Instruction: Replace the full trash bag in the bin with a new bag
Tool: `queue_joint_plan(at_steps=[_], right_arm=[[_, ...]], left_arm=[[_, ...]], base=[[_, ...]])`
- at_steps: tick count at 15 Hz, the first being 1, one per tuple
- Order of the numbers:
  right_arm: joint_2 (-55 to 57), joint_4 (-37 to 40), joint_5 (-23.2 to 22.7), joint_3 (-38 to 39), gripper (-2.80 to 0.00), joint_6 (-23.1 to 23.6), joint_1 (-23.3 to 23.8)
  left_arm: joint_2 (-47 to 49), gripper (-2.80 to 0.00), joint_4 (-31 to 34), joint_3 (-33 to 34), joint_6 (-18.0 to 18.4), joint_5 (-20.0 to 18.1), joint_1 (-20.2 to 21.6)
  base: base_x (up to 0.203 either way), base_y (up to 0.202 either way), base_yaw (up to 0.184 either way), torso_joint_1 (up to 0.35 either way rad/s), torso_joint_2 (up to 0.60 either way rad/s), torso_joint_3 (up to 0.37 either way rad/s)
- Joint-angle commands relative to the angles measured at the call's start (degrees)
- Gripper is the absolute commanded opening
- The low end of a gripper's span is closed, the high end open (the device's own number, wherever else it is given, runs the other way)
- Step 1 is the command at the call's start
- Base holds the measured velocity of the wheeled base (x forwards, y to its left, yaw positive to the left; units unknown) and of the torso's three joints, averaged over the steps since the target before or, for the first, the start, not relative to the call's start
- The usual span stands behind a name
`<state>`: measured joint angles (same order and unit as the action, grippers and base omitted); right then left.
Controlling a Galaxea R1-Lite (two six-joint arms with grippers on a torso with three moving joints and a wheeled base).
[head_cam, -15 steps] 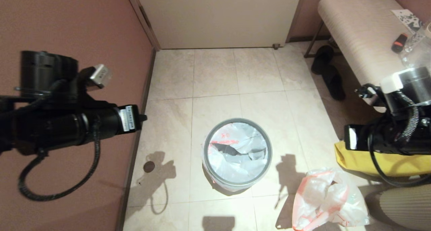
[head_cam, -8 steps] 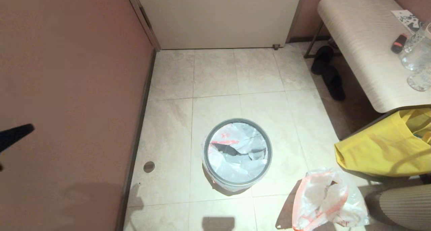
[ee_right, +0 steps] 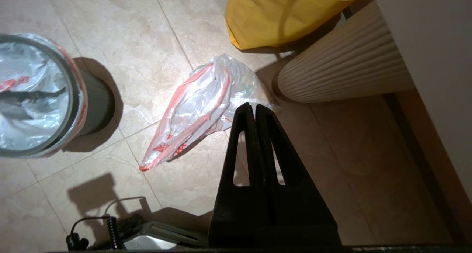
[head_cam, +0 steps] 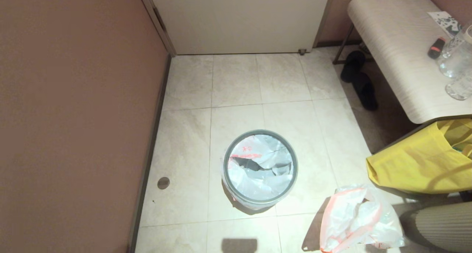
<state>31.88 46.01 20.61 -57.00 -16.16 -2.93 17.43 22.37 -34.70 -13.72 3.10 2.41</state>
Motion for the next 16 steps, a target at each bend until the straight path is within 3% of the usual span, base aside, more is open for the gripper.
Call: queue_joint_plan(at_steps=[1,4,7,10,13,16], right_arm=[[-6.4,1.6,-3.0,-0.1,-2.80,3.0,0.5],[-11.0,1.8,-6.9,2.9,-2.80,5.7,0.6],[-18.5,0.6,-11.5,9.4,-2.80,13.6,0.8],[-23.4,-10.9,-13.1,20.7,-2.80,16.7,2.0],[-29.0,-24.1,-17.3,32.7,-2.80,17.2,2.5],[-31.8,-27.9,-22.1,38.3,-2.80,17.7,2.7]], left_arm=[[-4.3,-2.80,1.7,0.8,-0.1,-0.7,-0.2],[-9.2,-2.80,3.4,4.5,1.2,-1.4,-1.5],[-13.2,-2.80,2.6,8.9,1.8,-1.8,-2.0],[-14.2,-2.80,-3.6,14.9,2.4,-2.0,-2.4],[-16.0,-2.80,-10.7,24.0,8.7,-2.7,-2.5],[-17.4,-2.80,-12.5,27.8,13.7,-2.8,-2.5]], base=[[0.000,0.000,0.000,0.000,0.00,0.000],[0.000,0.000,0.000,0.000,0.00,0.000],[0.000,0.000,0.000,0.000,0.00,0.000],[0.000,0.000,0.000,0.000,0.00,0.000],[0.000,0.000,0.000,0.000,0.00,0.000],[0.000,0.000,0.000,0.000,0.00,0.000]])
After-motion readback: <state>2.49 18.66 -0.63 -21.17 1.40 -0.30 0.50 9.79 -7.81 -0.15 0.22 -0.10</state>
